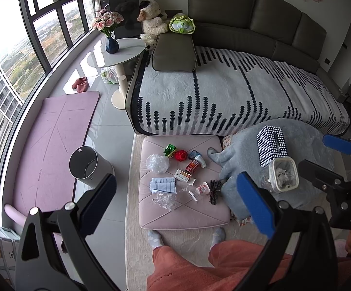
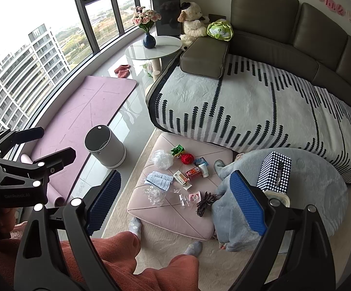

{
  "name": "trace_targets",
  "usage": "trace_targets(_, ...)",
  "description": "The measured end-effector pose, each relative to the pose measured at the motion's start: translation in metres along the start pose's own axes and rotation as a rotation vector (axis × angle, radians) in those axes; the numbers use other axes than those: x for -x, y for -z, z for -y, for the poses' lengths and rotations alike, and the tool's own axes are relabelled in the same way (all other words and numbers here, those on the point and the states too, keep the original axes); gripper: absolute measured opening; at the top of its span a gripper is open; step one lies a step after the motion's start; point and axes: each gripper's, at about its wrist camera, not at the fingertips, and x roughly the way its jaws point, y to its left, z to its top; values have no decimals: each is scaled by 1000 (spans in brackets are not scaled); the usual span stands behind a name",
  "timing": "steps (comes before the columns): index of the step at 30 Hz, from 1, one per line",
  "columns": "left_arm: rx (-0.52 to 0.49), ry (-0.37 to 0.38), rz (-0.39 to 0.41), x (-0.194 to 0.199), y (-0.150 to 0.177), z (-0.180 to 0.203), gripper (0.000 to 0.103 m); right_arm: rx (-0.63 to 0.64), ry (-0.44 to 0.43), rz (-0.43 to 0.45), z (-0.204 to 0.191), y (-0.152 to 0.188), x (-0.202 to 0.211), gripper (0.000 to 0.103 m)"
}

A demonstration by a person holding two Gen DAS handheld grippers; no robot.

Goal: Collect trash

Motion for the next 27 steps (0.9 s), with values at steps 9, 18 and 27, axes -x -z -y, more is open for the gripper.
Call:
trace_targets(9, 2, 2, 2, 1, -6, 9, 99, 0, 0, 0, 0, 0, 0, 88)
trace_targets(18, 1, 6, 2, 2, -8, 12, 99, 0, 0, 0, 0, 0, 0, 88)
trace_targets(27, 2, 7, 1, 2, -8, 12, 99, -1, -1, -1, 0, 0, 0, 88)
